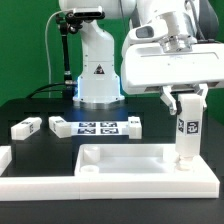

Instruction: Assemble desk

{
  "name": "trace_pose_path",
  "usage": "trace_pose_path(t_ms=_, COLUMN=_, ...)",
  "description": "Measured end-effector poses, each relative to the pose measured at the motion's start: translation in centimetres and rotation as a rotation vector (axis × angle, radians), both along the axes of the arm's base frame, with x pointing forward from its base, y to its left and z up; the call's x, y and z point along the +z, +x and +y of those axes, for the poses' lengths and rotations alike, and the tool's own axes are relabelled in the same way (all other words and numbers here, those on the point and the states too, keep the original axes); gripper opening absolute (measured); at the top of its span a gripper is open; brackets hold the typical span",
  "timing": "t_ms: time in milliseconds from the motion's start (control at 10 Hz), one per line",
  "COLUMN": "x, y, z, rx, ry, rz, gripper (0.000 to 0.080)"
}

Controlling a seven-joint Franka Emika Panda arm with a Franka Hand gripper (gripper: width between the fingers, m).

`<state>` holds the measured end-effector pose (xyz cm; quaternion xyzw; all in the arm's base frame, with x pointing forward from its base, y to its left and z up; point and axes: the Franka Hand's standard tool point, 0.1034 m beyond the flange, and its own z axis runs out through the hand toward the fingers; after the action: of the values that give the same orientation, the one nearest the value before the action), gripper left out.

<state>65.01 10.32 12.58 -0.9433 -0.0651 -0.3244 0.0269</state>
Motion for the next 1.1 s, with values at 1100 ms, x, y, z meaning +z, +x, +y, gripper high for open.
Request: trace_pose_path(t_ms=1100, x=-1.8, y=0.3, z=-0.5, rx=-0.010, ry=-0.007, rz=-0.001, gripper=0.0290)
